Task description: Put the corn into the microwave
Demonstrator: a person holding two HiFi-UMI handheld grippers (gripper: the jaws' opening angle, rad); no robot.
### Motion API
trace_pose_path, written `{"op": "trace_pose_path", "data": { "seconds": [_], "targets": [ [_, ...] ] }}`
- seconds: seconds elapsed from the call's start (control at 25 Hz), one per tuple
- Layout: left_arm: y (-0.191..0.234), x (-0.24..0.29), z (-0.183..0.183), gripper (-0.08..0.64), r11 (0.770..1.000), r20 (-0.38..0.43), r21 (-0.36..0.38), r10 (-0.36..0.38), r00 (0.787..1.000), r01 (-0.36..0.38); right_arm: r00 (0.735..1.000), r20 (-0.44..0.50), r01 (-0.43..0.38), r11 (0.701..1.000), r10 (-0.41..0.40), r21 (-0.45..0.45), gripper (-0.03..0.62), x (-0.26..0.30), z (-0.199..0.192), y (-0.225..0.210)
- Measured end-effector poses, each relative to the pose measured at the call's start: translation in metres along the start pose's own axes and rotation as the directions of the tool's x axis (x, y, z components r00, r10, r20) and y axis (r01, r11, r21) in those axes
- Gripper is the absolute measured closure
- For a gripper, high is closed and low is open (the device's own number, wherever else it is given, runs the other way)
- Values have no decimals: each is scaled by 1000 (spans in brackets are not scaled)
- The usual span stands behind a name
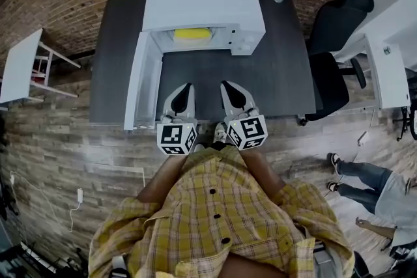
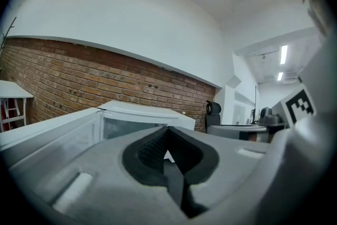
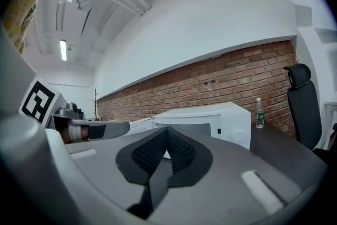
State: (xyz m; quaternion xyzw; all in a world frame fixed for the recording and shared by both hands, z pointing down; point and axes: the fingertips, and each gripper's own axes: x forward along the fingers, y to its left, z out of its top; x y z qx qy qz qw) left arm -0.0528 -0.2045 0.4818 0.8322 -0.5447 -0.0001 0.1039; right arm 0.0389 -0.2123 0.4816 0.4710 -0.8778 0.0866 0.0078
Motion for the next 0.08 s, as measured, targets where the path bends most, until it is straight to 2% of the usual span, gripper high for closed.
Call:
{"op": "trace_pose_path", "data": {
  "seconds": [0.08],
  "targets": [
    [-1, -3, 1, 561, 1000, 5, 13, -6, 1000, 6, 1000, 1, -7, 1000, 7, -8, 591, 0, 0, 4]
  ]
}}
